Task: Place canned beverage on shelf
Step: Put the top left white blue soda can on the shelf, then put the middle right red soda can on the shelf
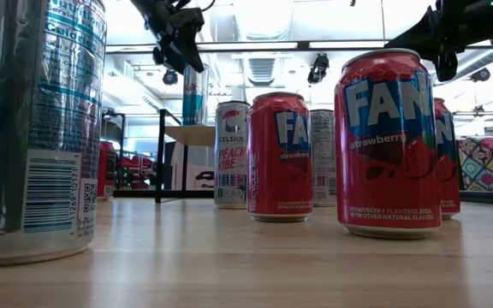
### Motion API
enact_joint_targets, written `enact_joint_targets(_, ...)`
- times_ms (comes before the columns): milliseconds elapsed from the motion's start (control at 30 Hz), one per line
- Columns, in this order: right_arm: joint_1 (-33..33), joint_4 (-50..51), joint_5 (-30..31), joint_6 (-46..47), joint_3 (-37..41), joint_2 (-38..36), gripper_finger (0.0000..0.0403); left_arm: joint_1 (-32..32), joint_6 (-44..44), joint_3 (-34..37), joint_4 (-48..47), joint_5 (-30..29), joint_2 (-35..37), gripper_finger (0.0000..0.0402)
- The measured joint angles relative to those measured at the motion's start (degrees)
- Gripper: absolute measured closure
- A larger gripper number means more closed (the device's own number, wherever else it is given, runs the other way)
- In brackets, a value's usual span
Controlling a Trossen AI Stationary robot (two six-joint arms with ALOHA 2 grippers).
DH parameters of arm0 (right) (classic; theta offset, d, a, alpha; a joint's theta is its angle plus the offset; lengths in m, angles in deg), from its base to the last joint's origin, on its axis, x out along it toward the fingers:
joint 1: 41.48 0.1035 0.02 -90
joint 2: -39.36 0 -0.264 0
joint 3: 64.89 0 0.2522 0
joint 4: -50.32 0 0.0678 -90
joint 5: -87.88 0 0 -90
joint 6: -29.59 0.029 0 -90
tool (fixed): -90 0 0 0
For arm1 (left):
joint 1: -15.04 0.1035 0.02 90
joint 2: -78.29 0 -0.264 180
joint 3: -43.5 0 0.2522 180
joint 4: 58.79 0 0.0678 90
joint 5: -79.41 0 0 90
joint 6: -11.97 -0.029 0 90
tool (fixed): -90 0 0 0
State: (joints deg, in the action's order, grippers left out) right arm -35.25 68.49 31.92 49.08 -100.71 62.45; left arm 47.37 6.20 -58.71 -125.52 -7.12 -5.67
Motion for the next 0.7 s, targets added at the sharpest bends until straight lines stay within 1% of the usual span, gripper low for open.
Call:
enact_joint_targets(533,0.01,-0.02,0.00,0.00,0.00,0.00,0.0394,0.02,2.68,-0.02,0.33,-0.04,6.56,0.0141)
enact_joint_targets(700,0.00,-0.02,0.00,0.00,0.00,-0.01,0.0394,-0.08,5.08,-0.02,0.32,0.05,8.50,0.0141)
